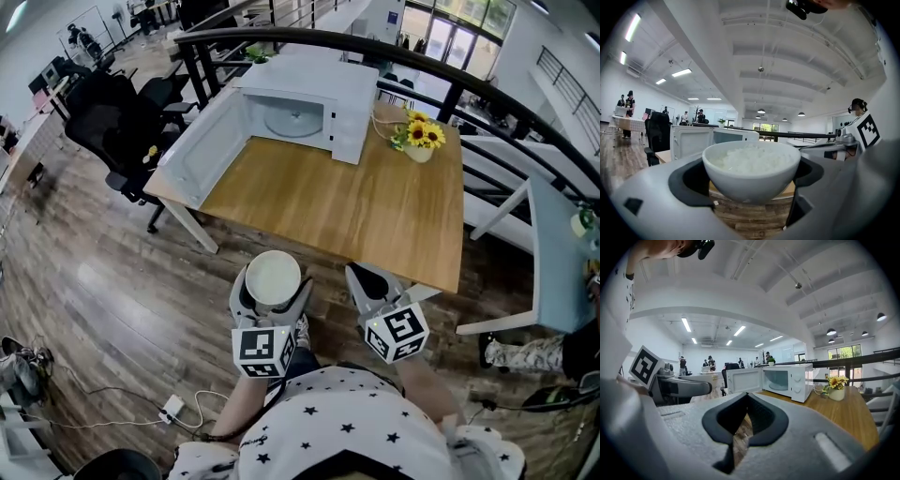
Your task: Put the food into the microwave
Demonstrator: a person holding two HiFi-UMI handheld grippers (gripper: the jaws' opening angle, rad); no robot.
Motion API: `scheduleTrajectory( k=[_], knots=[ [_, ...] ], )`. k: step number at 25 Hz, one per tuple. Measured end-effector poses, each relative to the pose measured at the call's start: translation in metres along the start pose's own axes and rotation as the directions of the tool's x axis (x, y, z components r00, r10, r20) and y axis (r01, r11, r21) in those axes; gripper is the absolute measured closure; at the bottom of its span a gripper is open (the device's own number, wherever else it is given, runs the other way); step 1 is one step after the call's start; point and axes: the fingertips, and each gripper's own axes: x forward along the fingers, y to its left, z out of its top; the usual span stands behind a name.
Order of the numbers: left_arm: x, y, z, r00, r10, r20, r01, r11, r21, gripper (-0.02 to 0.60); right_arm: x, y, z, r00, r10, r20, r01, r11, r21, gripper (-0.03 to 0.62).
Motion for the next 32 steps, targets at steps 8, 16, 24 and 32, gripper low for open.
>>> scheduleTrajectory(
  k=[8, 16, 24, 32],
  knots=[
    [0.055, 0.033, 0.017, 1.000, -0.020, -0.018, 0.020, 1.000, 0.001, 0.076, 0.058, -0.025, 0.019, 1.000, -0.011, -0.015, 0.011, 1.000, -0.005, 0.589],
    [0.106, 0.062, 0.033, 0.999, -0.040, -0.027, 0.040, 0.999, 0.008, 0.076, 0.110, -0.049, 0.040, 1.000, -0.025, -0.009, 0.025, 1.000, -0.007, 0.589],
    [0.150, 0.093, 0.046, 0.998, -0.052, -0.025, 0.053, 0.999, 0.014, 0.076, 0.160, -0.066, 0.050, 0.999, -0.039, -0.010, 0.039, 0.999, -0.007, 0.589],
    [0.188, 0.121, 0.052, 0.997, -0.069, -0.021, 0.070, 0.997, 0.020, 0.076, 0.202, -0.081, 0.054, 0.998, -0.059, -0.001, 0.059, 0.998, -0.003, 0.589]
  ],
)
